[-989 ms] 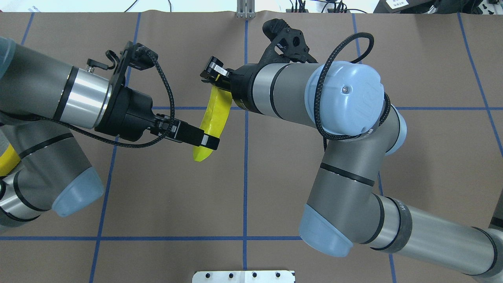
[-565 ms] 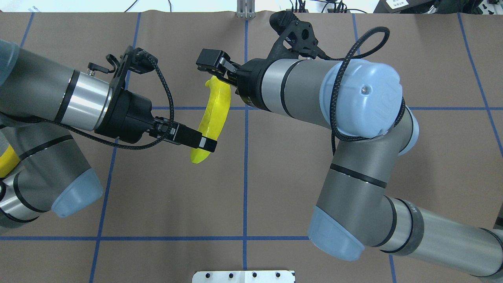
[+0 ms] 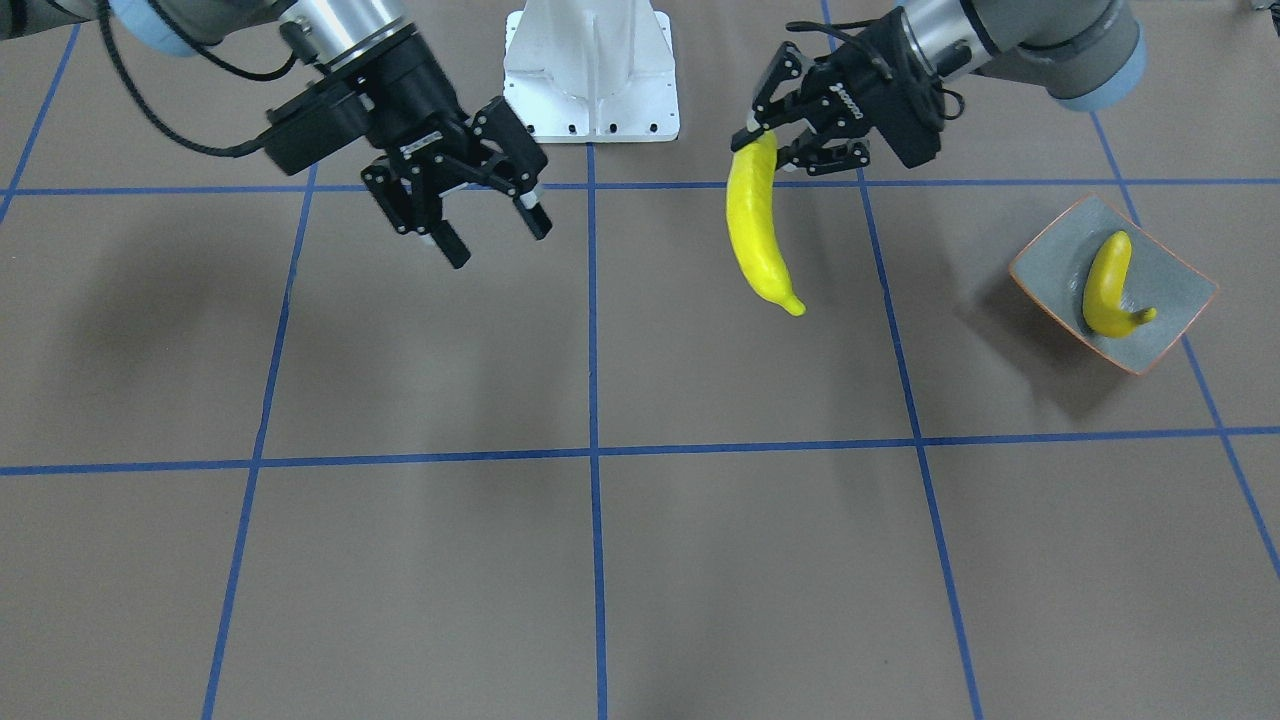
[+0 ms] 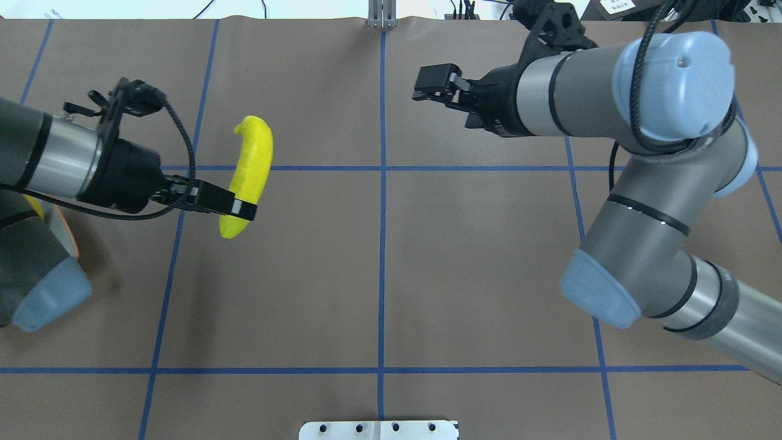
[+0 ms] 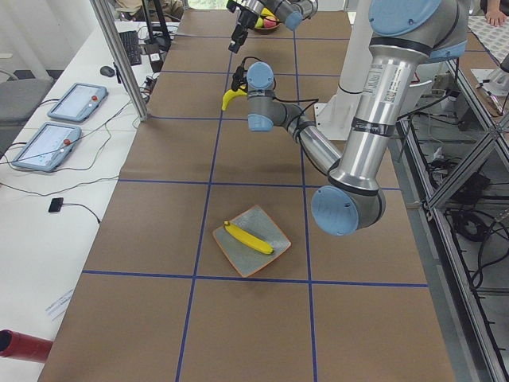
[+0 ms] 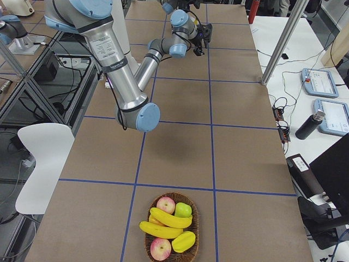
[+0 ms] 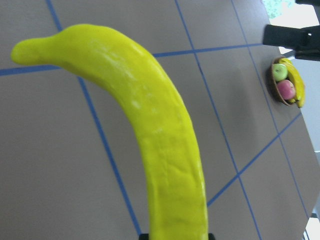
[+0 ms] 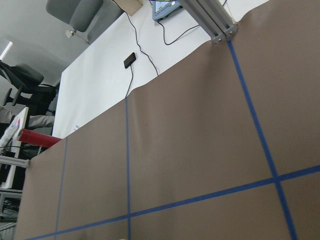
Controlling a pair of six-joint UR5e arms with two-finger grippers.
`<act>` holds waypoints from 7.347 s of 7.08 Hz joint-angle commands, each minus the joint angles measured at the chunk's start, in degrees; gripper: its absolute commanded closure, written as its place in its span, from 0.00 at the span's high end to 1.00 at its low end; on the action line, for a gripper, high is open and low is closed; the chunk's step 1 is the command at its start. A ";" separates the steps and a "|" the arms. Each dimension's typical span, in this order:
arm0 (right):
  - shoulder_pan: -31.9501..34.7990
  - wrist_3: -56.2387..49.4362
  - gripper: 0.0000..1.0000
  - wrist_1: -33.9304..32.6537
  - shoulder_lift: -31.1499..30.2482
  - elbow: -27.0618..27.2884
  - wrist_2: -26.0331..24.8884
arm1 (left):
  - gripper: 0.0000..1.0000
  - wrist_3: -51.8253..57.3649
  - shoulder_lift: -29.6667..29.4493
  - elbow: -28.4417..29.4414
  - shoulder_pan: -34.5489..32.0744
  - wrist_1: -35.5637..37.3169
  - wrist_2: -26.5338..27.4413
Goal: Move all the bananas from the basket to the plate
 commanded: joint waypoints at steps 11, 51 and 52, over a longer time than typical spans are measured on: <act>28.53 -45.92 1.00 -7.42 -18.45 -4.64 22.14 | 0.00 69.13 38.61 4.04 -8.83 0.21 17.78; 45.05 -93.12 0.00 5.94 -38.84 -32.16 10.01 | 0.99 66.85 25.34 8.08 -18.56 0.38 8.11; 45.84 -93.03 0.00 5.68 -38.75 -30.50 10.27 | 0.99 66.77 25.34 8.26 -18.56 0.38 8.02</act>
